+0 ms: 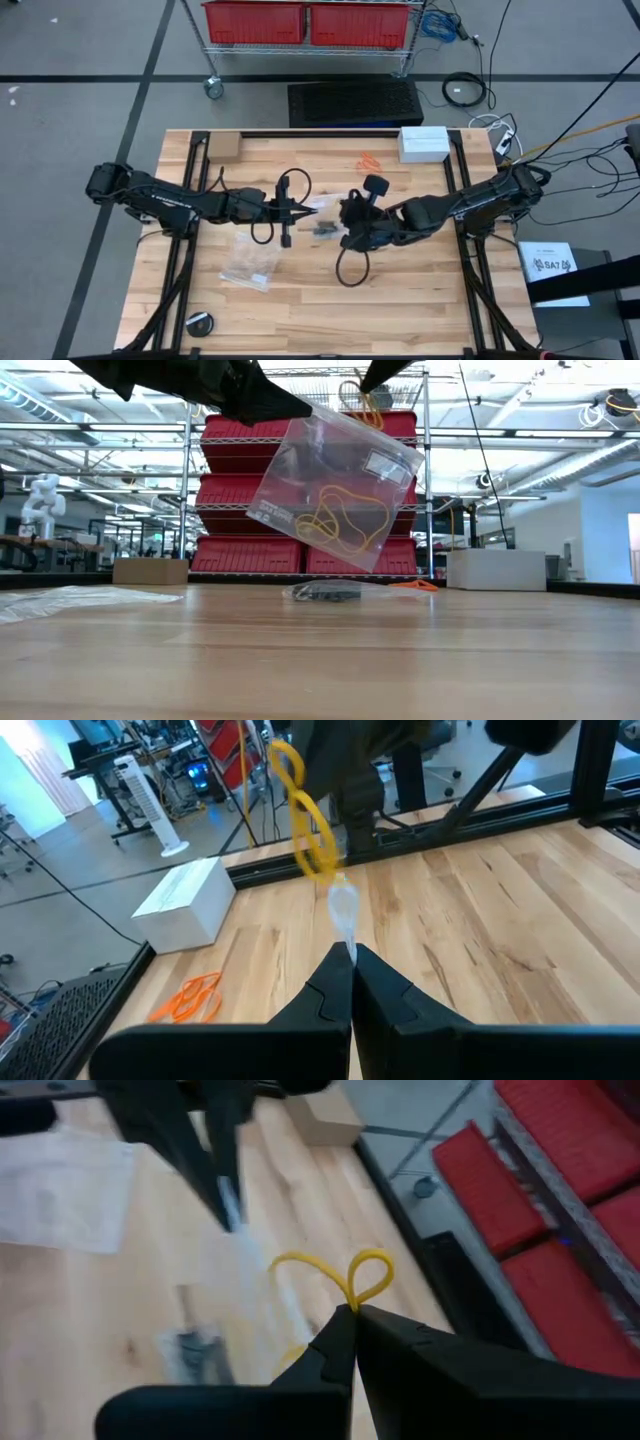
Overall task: Sort rubber bands
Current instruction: Put the yellow rubber band into the open transparent zip bag
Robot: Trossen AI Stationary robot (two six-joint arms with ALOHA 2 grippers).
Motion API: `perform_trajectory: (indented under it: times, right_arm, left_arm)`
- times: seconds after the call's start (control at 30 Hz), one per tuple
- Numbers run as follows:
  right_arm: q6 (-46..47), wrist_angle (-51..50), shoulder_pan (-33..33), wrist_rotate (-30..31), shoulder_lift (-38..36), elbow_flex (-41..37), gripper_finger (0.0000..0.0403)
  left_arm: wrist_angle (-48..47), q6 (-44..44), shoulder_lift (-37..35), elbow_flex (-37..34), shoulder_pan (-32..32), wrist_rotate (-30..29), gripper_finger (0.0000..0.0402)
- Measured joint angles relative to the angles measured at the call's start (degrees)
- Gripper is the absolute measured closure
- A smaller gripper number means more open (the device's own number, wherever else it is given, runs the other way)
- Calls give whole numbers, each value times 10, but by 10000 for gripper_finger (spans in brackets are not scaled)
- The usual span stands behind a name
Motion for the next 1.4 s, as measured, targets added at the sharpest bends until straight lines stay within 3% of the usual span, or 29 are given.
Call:
perform_trajectory:
  times: [0.8, 1.4]
  right_arm:
    - [37, 4, 4, -17, 33, 0, 403]
    - [28, 10, -53, -130, 43, 0, 403]
  left_arm:
    - [2, -1, 0, 0, 0, -4, 401]
    - [4, -1, 0, 0, 0, -8, 401]
